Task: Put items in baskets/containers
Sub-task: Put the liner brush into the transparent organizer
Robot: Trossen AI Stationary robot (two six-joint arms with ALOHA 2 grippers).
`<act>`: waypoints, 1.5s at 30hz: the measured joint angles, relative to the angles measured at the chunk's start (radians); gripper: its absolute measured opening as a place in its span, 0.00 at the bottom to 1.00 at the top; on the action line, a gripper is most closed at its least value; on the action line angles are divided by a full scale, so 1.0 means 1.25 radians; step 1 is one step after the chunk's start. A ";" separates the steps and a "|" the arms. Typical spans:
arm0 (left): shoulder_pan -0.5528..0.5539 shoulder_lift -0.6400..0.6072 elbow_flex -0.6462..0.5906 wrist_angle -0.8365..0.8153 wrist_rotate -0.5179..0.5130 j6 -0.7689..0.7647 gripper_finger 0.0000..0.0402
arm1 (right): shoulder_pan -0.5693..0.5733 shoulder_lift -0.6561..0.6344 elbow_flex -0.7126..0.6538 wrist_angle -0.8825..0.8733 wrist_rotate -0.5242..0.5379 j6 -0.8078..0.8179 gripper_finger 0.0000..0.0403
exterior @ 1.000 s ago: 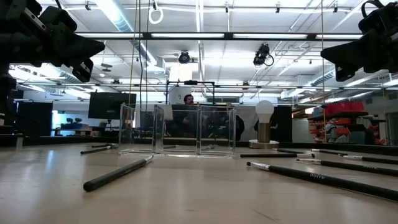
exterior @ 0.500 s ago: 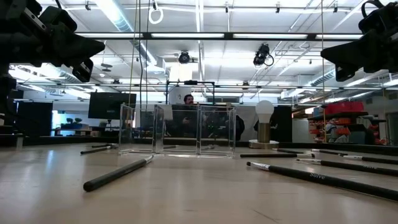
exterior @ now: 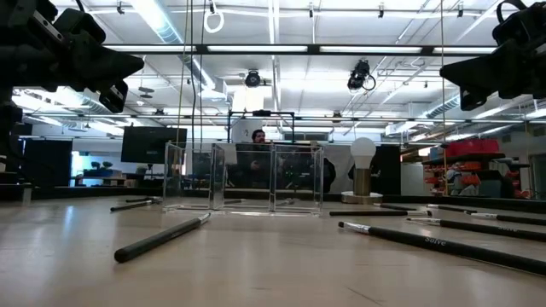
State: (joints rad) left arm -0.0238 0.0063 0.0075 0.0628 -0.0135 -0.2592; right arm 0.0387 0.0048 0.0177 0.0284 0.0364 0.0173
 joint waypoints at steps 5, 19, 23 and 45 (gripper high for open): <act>0.000 0.000 0.000 0.000 0.000 0.000 0.01 | 0.000 0.001 0.000 0.035 0.000 -0.009 0.06; 0.000 0.000 0.000 0.000 0.000 0.000 0.01 | 0.004 0.033 0.000 0.279 -0.014 0.210 0.06; 0.000 0.000 0.000 0.000 0.000 0.000 0.01 | 0.039 0.128 0.000 0.338 -0.006 0.243 0.06; 0.000 0.000 0.000 0.000 0.000 0.000 0.01 | 0.092 0.691 0.043 0.606 0.370 0.185 0.07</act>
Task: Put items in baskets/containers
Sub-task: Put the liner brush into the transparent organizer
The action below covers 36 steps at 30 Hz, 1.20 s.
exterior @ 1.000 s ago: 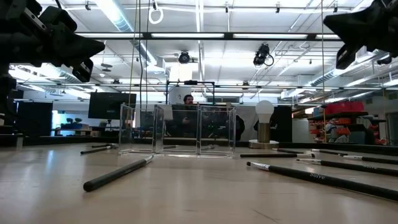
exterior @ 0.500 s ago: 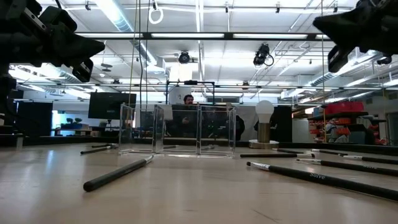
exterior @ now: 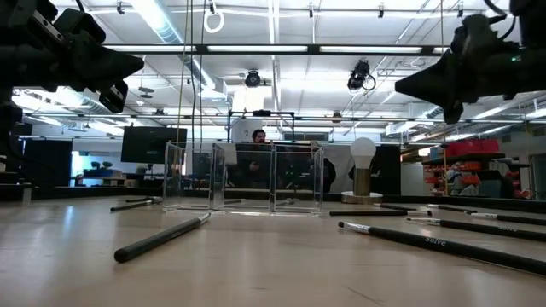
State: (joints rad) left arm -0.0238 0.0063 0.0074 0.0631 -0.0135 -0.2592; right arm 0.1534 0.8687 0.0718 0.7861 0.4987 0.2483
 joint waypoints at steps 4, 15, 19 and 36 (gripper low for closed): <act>0.000 0.000 0.000 0.000 0.000 0.000 0.01 | -0.046 0.061 0.040 -0.085 0.026 0.040 0.10; 0.000 0.000 0.000 0.000 0.000 0.000 0.01 | -0.135 0.291 0.272 -0.449 0.035 0.160 0.37; 0.000 0.000 0.000 0.000 0.000 0.000 0.01 | -0.159 0.383 0.316 -0.478 0.063 0.193 0.48; 0.000 0.000 0.000 0.000 0.000 0.000 0.01 | -0.258 0.584 0.359 -0.601 0.103 0.293 0.53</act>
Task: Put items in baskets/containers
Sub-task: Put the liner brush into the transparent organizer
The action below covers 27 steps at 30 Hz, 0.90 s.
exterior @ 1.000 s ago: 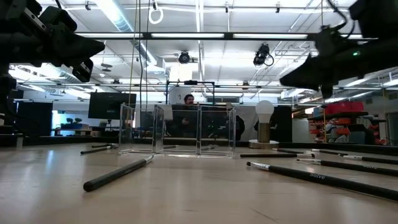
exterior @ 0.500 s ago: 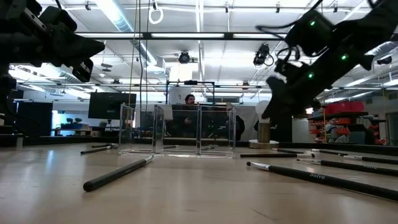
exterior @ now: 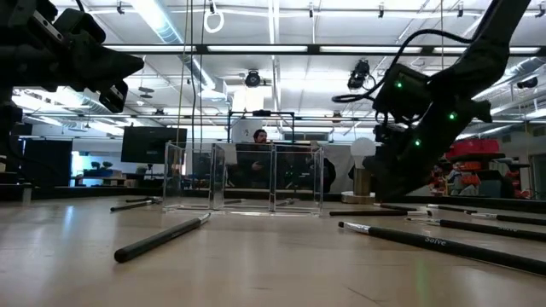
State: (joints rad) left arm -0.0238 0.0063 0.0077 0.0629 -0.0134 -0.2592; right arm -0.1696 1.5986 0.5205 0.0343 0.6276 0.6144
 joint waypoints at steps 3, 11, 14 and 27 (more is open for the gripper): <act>0.000 0.000 0.000 0.000 0.000 0.000 0.01 | -0.004 0.025 0.001 0.010 -0.016 -0.011 0.51; 0.000 0.000 0.000 0.000 0.000 0.000 0.01 | -0.022 0.044 -0.035 0.113 -0.043 -0.011 0.47; 0.000 0.000 0.000 0.000 0.000 0.000 0.01 | -0.031 0.044 -0.046 0.122 -0.053 -0.017 0.46; 0.000 0.000 0.000 0.000 0.000 0.000 0.01 | -0.041 0.043 -0.154 0.308 -0.094 -0.056 0.31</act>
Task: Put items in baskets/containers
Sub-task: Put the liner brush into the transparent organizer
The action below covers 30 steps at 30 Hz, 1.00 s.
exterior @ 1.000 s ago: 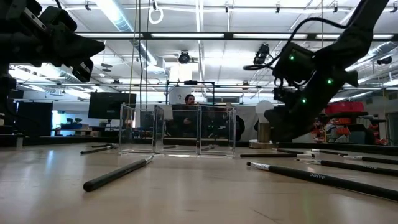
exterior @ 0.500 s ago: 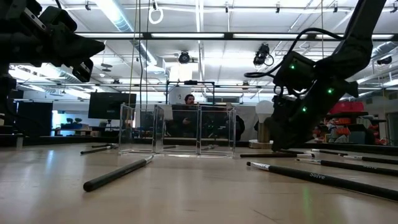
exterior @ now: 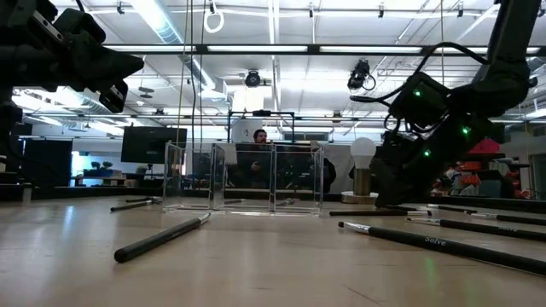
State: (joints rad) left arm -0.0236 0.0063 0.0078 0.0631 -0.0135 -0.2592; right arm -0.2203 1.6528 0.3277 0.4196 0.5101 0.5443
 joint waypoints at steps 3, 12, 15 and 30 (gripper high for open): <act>0.000 0.000 0.000 0.000 0.000 0.000 0.01 | 0.000 0.004 -0.018 0.034 -0.002 -0.015 0.24; 0.000 0.000 0.000 0.000 0.000 0.000 0.01 | 0.000 0.007 -0.022 0.044 0.001 -0.054 0.14; 0.000 0.000 0.000 0.000 0.000 0.000 0.01 | 0.000 0.007 -0.022 0.045 -0.008 -0.090 0.12; 0.000 0.000 0.000 0.000 0.000 0.000 0.01 | 0.003 0.007 -0.025 0.070 -0.029 -0.207 0.02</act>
State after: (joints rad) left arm -0.0237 0.0063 0.0078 0.0628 -0.0132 -0.2592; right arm -0.2165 1.6611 0.2962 0.5070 0.4734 0.2851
